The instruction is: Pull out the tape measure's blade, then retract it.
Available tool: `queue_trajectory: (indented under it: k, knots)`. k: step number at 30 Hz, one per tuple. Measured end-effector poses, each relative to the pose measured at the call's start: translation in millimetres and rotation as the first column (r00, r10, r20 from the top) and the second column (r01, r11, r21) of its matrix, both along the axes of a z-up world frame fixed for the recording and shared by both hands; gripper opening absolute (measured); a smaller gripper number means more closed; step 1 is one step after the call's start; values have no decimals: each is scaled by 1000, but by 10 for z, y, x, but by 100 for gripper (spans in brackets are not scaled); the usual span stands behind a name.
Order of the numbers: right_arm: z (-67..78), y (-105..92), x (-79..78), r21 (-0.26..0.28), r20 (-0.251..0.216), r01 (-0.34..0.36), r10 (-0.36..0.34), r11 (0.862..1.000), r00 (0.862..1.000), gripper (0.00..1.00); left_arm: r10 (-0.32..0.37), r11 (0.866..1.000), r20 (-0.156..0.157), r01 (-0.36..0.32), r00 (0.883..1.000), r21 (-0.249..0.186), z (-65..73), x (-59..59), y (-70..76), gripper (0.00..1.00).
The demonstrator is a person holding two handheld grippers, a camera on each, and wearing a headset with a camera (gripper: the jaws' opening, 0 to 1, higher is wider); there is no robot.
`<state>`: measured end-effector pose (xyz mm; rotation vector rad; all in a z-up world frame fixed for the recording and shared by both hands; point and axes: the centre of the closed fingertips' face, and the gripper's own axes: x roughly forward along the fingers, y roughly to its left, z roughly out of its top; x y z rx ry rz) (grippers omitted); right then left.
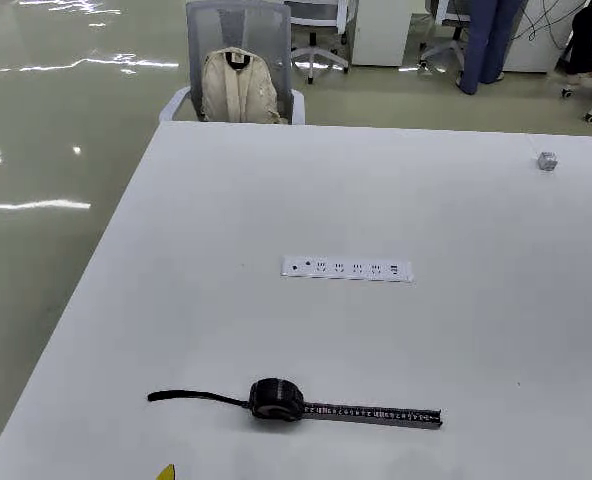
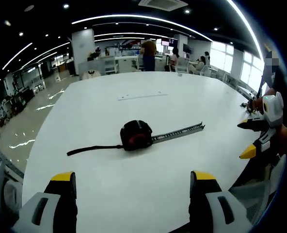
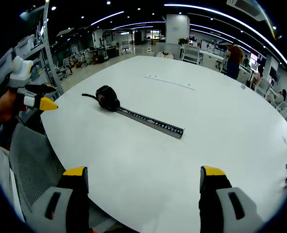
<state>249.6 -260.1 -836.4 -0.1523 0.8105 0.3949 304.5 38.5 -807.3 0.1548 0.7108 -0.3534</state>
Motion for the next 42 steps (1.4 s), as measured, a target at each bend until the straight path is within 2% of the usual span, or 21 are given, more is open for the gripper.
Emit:
queue_trajectory:
  k: [4, 14, 18, 26, 31, 42]
  knots:
    - [-27, -19, 36, -5, -6, -8, 8, 1000, 1000, 97, 7, 1000, 4, -7, 1000, -1, -17, 39, -30, 95]
    - [-73, -35, 113, -9, -16, -21, 21, 1000, 1000, 95, 16, 1000, -11, -16, 1000, -6, -84, 78, -88, 93]
    - [-113, -33, 212, -23, -23, -57, 56, 998, 998, 95, 19, 1000, -15, -19, 1000, -12, -116, 173, -140, 93]
    - [-170, -50, 310, -30, -37, -87, 86, 996, 996, 94, 31, 999, -5, -32, 999, -28, -104, 336, -229, 93]
    - [-186, -38, 363, -36, -42, -105, 104, 994, 994, 93, 29, 999, -8, -29, 1000, -31, -134, 418, -294, 93]
    - [-260, -75, 473, -55, -58, -143, 140, 988, 988, 92, 50, 998, -8, -50, 999, -29, -165, 562, -329, 92]
